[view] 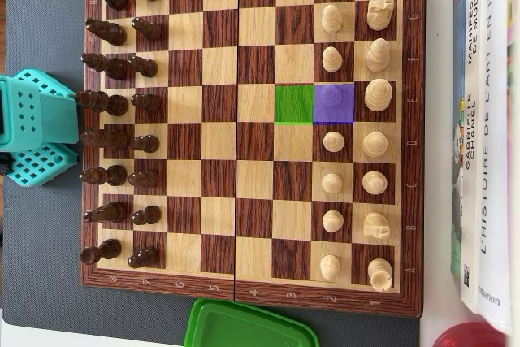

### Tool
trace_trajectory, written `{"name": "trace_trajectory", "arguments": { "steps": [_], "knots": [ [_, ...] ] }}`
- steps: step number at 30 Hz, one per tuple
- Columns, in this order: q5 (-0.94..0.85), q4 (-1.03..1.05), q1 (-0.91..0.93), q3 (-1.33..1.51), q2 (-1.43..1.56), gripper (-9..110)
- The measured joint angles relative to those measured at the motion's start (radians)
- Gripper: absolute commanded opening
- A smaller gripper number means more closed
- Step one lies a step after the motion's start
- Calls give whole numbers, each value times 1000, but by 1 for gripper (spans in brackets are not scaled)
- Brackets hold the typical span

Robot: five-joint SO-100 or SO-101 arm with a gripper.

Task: Play chess

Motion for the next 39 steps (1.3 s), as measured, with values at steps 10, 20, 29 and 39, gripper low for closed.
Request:
{"name": "trace_trajectory", "arguments": {
  "steps": [10, 20, 29, 39],
  "knots": [
    [0, 442, -2, -44, -126, 21],
    [0, 942, -2, -229, -330, 21],
    [0, 1534, 6, -486, -522, 21],
    [5, 1824, 51, -825, -847, 21]
  ]
}}
